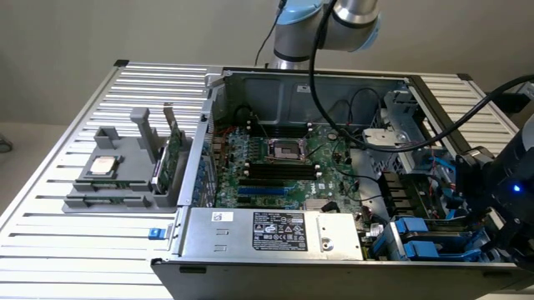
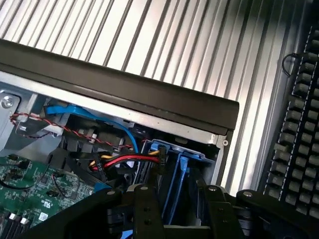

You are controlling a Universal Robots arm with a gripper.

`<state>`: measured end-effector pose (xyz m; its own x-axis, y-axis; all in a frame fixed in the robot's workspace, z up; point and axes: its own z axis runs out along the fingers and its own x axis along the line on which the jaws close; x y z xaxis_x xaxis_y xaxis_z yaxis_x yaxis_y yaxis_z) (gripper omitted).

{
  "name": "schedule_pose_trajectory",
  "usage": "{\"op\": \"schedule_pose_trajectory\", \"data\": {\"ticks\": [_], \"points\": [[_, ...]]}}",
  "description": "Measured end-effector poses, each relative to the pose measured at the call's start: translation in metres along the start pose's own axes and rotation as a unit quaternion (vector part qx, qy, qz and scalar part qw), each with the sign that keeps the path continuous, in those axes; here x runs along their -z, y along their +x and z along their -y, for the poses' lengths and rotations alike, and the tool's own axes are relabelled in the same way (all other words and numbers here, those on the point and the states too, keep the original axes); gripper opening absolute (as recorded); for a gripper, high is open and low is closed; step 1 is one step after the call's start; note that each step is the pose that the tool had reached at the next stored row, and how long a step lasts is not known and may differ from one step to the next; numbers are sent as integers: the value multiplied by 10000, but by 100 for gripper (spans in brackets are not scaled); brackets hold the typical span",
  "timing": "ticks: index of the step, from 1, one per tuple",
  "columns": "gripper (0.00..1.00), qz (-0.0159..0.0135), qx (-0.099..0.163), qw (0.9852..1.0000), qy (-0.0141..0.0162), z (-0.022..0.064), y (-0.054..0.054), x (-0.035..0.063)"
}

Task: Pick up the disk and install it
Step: 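Insert the disk into the insertion slot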

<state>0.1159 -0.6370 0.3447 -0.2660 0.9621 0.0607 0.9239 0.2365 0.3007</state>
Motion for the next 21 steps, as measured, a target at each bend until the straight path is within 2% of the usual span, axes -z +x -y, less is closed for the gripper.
{"op": "schedule_pose_trajectory", "data": {"ticks": [2, 3, 4, 5, 6, 9, 10, 12, 16, 19, 21], "points": [[39, 26, -103, 9999, 15, 1, 0, -1], [39, 55, -239, 9997, 57, 1, 0, -1], [39, 95, -460, 9988, 151, 1, 0, -2], [39, -3, -643, 9978, 174, 4, 1, 0], [39, -197, -751, 9969, 157, 5, 1, 1], [39, -372, -827, 9958, 116, 6, 1, -4], [39, -415, -843, 9955, 106, 5, -1, -8], [39, -470, -864, 9951, 95, 2, -9, -19], [39, -563, -899, 9943, 75, -6, -31, -52], [39, -598, -916, 9940, 77, -1, -57, -73], [39, -609, -928, 9938, 90, 3, -70, -84]]}}
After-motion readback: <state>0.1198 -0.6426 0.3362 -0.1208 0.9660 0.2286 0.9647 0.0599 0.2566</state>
